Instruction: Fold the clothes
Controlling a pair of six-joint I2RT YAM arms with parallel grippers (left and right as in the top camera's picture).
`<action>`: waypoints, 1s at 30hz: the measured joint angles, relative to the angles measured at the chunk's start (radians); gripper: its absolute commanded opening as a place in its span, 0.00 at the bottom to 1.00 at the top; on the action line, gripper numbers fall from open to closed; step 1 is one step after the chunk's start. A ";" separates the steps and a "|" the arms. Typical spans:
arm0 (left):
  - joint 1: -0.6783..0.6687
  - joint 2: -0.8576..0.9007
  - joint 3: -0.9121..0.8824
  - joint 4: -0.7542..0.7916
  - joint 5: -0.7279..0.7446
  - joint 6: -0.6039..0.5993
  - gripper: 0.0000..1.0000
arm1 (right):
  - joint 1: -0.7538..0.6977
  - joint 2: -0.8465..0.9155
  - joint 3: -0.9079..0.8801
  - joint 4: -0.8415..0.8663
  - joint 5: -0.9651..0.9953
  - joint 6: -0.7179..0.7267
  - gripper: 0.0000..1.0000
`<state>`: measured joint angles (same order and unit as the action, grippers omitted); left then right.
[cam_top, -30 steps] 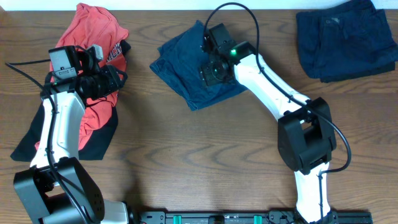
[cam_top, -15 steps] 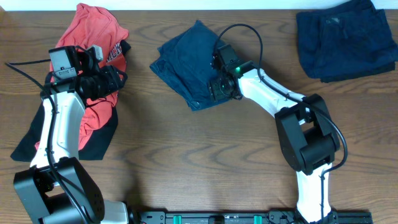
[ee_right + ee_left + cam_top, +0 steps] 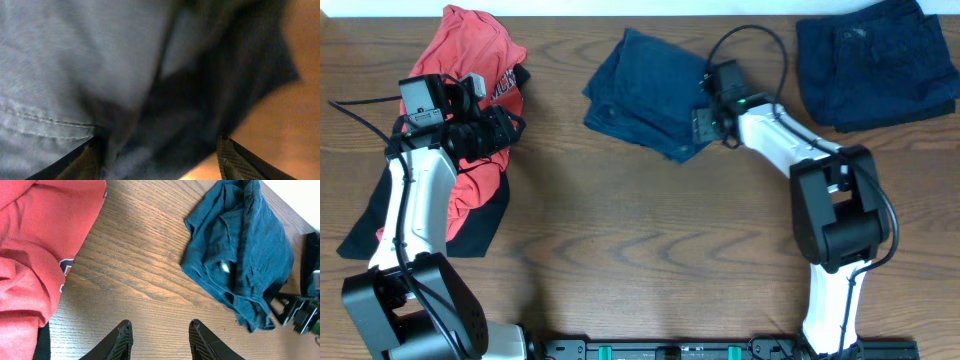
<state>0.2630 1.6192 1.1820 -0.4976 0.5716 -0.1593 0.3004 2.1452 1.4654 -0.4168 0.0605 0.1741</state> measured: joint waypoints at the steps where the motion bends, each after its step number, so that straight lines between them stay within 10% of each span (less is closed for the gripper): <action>1: 0.000 0.000 0.000 0.000 0.000 0.000 0.40 | -0.017 0.000 -0.001 0.021 0.005 -0.012 0.76; 12: 0.000 0.000 0.000 0.000 -0.006 0.000 0.40 | -0.140 -0.016 0.117 -0.120 -0.152 -0.064 0.73; 30: 0.000 0.000 0.000 0.000 -0.026 0.000 0.40 | 0.116 -0.071 0.163 -0.145 -0.191 -0.510 0.81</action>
<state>0.2630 1.6192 1.1820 -0.4976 0.5457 -0.1593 0.4160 2.0747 1.6279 -0.5613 -0.1303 -0.3359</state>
